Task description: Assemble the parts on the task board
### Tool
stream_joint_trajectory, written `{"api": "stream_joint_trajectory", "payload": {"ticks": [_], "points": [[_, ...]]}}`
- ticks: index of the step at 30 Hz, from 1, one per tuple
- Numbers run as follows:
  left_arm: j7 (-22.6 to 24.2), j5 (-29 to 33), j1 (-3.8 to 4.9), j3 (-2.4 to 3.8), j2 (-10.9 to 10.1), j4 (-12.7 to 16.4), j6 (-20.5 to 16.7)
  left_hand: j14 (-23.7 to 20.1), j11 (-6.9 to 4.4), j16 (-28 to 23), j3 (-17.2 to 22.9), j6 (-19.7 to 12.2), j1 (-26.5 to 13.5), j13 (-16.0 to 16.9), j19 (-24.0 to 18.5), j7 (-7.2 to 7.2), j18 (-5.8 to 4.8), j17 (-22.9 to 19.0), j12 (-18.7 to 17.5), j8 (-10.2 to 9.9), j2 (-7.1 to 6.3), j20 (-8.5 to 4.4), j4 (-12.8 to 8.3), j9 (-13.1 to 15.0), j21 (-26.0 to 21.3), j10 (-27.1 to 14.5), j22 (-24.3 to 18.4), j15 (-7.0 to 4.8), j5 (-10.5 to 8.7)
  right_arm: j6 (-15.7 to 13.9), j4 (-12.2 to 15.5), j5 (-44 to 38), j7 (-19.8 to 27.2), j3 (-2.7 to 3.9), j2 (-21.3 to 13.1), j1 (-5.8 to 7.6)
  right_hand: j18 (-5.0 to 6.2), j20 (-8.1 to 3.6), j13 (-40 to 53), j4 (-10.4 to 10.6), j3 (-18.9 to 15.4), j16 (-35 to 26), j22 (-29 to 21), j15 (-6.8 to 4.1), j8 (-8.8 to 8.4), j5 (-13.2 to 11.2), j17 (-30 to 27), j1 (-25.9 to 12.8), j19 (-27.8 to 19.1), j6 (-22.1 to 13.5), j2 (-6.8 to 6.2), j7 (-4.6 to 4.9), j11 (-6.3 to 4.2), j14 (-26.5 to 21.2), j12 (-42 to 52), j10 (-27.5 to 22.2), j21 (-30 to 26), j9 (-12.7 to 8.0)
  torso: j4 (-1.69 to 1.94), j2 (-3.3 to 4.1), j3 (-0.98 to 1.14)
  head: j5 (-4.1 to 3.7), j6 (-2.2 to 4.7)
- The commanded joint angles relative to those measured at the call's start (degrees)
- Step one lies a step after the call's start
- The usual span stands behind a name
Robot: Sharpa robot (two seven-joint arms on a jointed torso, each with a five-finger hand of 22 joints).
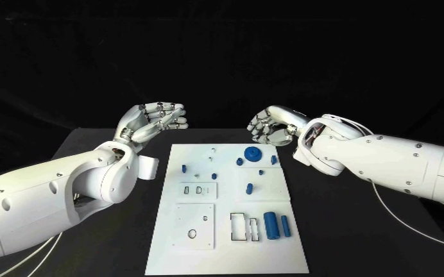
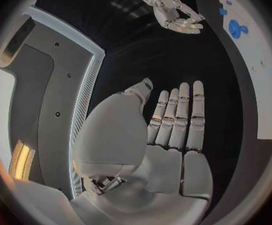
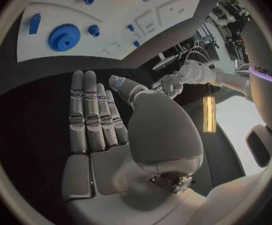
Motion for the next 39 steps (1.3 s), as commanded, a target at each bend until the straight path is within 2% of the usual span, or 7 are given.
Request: {"api": "stream_joint_trajectory", "payload": {"ticks": [1, 4, 5, 8, 19, 30, 39], "points": [[-1.0, -1.2, 0.18, 0.05, -0.6, 1.7, 2.2, 0.0, 0.41, -0.3, 0.3, -0.3, -0.2, -0.1, 0.6, 1.25, 0.76, 0.2, -0.5, -0.3, -0.51, -0.06, 0.2, -0.1, 0.4, 0.0, 0.0, 0.39, 0.1, 4.6, 0.7, -12.9, -6.6, -0.01, 0.5, 0.19, 0.59, -1.6, 1.8, 0.5, 0.8, 9.7, 4.6, -1.17, 0.12, 0.5, 9.0, -1.0, 3.1, 1.0, -1.06, -0.85, -0.91, 3.9, 1.5, -0.4, 7.1, 2.0, 0.45, 1.49, -0.39, -0.2, 0.25], [-1.2, -0.8, 0.24, 0.07, -1.0, 2.8, 2.4, -0.3, 0.41, -0.9, 0.6, -0.3, -0.4, 0.0, 3.0, 1.26, 0.75, 0.6, -1.4, -0.6, -0.6, -0.53, -0.1, -0.1, 1.8, 0.2, 0.4, 0.3, 0.1, 4.9, 1.3, -16.4, -8.4, -0.05, 1.2, 0.28, 0.25, -1.46, 3.4, 1.0, 2.4, 27.7, 10.0, -1.1, -0.04, 0.5, 26.9, -1.8, 4.5, 0.6, -1.76, -0.88, -0.78, 6.8, 2.9, -2.6, 13.0, 3.8, 0.72, 2.12, -0.58, -0.46, 0.34], [-1.2, -0.7, 0.25, 0.08, -1.1, 3.0, 2.4, -0.3, 0.41, -0.9, 0.6, -0.3, -0.4, 0.0, 3.0, 1.26, 0.75, 0.6, -1.4, -0.6, -0.6, -0.53, -0.1, -0.1, 1.8, 0.2, 0.4, 0.3, 0.1, 5.0, 1.4, -17.3, -9.0, -0.08, 1.4, 0.25, -0.55, -1.23, 3.8, 1.2, 2.9, 31.9, 16.2, -1.1, -0.23, 0.4, 31.1, -2.0, 6.0, 0.1, -1.95, -0.77, -0.76, 7.1, 3.2, -3.6, 17.9, 4.4, 0.78, 2.4, -0.66, -0.56, 0.25], [-1.4, -0.5, 0.27, 0.09, -1.1, 3.4, 2.6, -0.3, 0.43, -1.0, 0.6, -0.4, -0.5, 0.0, 3.2, 1.29, 0.74, 0.6, -1.5, -0.7, -0.64, -0.58, -0.1, -0.1, 2.0, 0.2, 0.4, 0.29, 0.1, 5.0, 1.6, -19.0, -9.9, -0.14, 1.9, 0.03, -1.08, -0.93, 4.1, 1.3, 3.5, 35.3, 20.9, -1.07, -0.73, 0.4, 34.4, -2.1, 6.8, -0.8, -2.19, -0.73, -0.61, 7.3, 3.5, -4.8, 21.7, 5.0, 0.87, 2.9, -0.79, -0.64, 0.29], [-1.9, -0.1, 0.27, 0.09, -1.1, 4.3, 3.1, -0.4, 0.54, -1.2, 0.6, -0.5, -0.8, 0.0, 3.9, 1.43, 0.67, 0.8, -2.0, -1.0, -0.66, -0.71, -0.1, -0.2, 2.5, 0.0, 0.6, 0.32, 0.09, 5.7, 0.9, -22.1, -12.1, -0.27, 3.5, -1.12, -2.46, -0.47, 5.0, 1.6, 5.2, 44.4, 32.9, -0.69, -1.16, -0.5, 43.3, -2.0, 9.2, -1.5, -2.42, -0.51, -0.29, 8.5, 5.0, -7.0, 31.1, 7.0, 1.24, 3.82, -0.93, -0.77, -0.38], [-2.4, 0.4, 0.27, 0.09, -1.3, 4.9, 3.4, -0.8, 0.86, -1.6, 0.5, -1.1, -1.2, -0.1, 4.0, 1.84, 0.56, 1.1, -2.8, -1.5, -0.72, -0.69, -0.1, -0.3, 2.7, -0.6, 0.6, 0.53, 0.09, 8.2, 0.0, -22.9, -12.8, -0.38, 4.2, -2.07, -2.62, -0.2, 5.0, 2.0, 5.2, 46.0, 34.8, -0.43, -1.74, -1.7, 44.6, -2.3, 9.3, -2.5, -2.48, -0.89, -0.05, 8.5, 5.1, -9.4, 32.6, 7.6, 1.52, 4.26, -0.97, -0.58, -0.46], [-2.6, 0.7, 0.27, 0.09, -1.4, 4.9, 3.6, -0.8, 0.98, -1.7, 0.5, -1.3, -1.2, -0.1, 4.0, 2.01, 0.53, 1.2, -3.0, -1.6, -0.71, -0.66, -0.2, -0.3, 2.7, -0.8, 0.6, 0.6, 0.08, 8.4, -0.3, -23.0, -12.8, -0.39, 4.8, -2.6, -2.92, -0.13, 5.1, 2.1, 5.4, 47.2, 37.0, -0.4, -1.5, -1.8, 45.8, -2.1, 9.9, -2.1, -2.09, -0.6, -0.05, 8.7, 5.8, -9.4, 34.1, 8.1, 2.1, 4.47, -1.06, -0.23, -0.61]]}}
